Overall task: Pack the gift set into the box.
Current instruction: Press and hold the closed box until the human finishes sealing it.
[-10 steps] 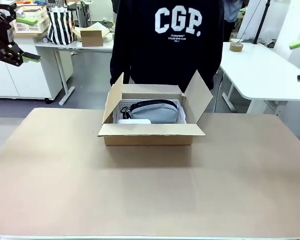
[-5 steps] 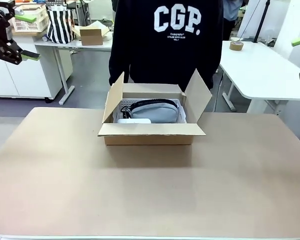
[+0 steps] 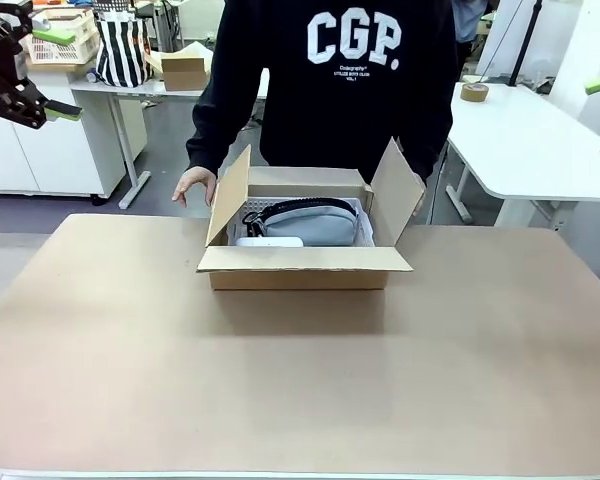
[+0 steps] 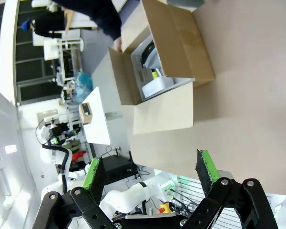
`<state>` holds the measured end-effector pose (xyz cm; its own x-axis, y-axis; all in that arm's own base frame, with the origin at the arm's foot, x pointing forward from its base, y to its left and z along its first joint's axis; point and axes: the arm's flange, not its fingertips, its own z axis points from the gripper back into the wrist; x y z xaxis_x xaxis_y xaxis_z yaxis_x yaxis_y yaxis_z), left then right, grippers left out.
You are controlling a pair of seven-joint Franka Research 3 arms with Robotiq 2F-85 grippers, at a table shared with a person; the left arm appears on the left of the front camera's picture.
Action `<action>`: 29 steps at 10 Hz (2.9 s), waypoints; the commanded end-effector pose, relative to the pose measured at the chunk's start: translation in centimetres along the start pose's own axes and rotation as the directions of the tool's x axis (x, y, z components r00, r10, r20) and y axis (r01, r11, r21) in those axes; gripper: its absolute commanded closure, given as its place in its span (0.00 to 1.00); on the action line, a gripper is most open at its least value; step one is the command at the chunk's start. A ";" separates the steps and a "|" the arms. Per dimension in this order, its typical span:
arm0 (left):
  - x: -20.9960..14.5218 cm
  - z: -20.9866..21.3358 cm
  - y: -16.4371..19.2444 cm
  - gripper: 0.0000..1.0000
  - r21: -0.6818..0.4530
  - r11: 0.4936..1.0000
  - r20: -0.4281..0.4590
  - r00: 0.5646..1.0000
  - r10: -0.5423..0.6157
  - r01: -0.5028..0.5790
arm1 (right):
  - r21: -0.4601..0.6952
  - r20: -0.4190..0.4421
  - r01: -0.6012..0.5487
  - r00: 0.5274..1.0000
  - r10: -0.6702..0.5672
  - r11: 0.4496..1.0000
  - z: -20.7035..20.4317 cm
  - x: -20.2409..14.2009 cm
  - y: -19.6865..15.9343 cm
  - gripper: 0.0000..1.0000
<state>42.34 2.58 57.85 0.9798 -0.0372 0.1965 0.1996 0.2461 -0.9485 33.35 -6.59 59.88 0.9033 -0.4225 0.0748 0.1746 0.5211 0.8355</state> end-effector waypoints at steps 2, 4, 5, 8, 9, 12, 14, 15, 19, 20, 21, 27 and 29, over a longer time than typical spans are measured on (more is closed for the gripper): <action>-0.2 0.2 -0.1 0.00 0.000 1.000 -0.010 1.000 -0.006 0.006 | 0.026 -0.001 -0.022 1.000 0.022 0.999 0.0 0.1 0.0 0.00; -0.2 0.2 -0.1 0.00 0.000 1.000 -0.010 1.000 -0.006 0.006 | 0.026 -0.001 -0.022 1.000 0.022 0.999 0.0 0.1 0.0 0.00; -0.2 0.2 -0.1 0.00 0.000 1.000 -0.010 1.000 -0.006 0.006 | 0.026 -0.001 -0.022 1.000 0.022 0.999 0.0 0.1 0.0 0.00; -0.2 0.2 -0.1 0.00 0.000 1.000 -0.010 1.000 -0.006 0.006 | 0.026 -0.001 -0.022 1.000 0.022 0.999 0.0 0.1 0.0 0.00; -0.2 0.2 -0.1 0.00 0.000 1.000 -0.010 1.000 -0.006 0.006 | 0.026 -0.001 -0.022 1.000 0.022 0.999 0.0 0.1 0.0 0.00; -0.2 0.2 -0.1 0.00 0.000 1.000 -0.010 1.000 -0.006 0.006 | 0.026 -0.001 -0.022 1.000 0.022 0.999 0.0 0.1 0.0 0.00; -0.2 0.2 -0.1 0.00 0.000 1.000 -0.010 1.000 -0.006 0.006 | 0.026 -0.001 -0.022 1.000 0.022 0.999 0.0 0.1 0.0 0.00; -0.2 0.2 -0.1 0.00 0.000 1.000 -0.010 1.000 -0.006 0.006 | 0.026 -0.001 -0.022 1.000 0.022 0.999 0.0 0.1 0.0 0.00; -0.2 0.2 -0.1 0.00 0.000 1.000 -0.010 1.000 -0.006 0.006 | 0.026 -0.001 -0.022 1.000 0.022 0.999 0.0 0.1 0.0 0.00; -0.2 0.2 -0.1 0.00 0.000 1.000 -0.010 1.000 -0.006 0.006 | 0.026 -0.001 -0.022 1.000 0.022 0.999 0.0 0.1 0.0 0.00; -0.2 0.2 -0.1 0.00 0.000 1.000 -0.010 1.000 -0.006 0.006 | 0.026 -0.001 -0.022 1.000 0.022 0.999 0.0 0.1 0.0 0.00; -0.2 0.2 -0.1 0.00 0.000 1.000 -0.010 1.000 -0.006 0.006 | 0.026 -0.001 -0.022 1.000 0.022 0.999 0.0 0.1 0.0 0.00; -0.2 0.2 -0.1 0.00 0.000 1.000 -0.010 1.000 -0.006 0.006 | 0.026 -0.001 -0.022 1.000 0.022 0.999 0.0 0.1 0.0 0.00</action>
<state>42.34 2.59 57.85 0.9798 -0.0371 0.1965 0.1996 0.2461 -0.9485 33.30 -6.65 59.86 0.9030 -0.4232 0.0740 0.1765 0.5224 0.8342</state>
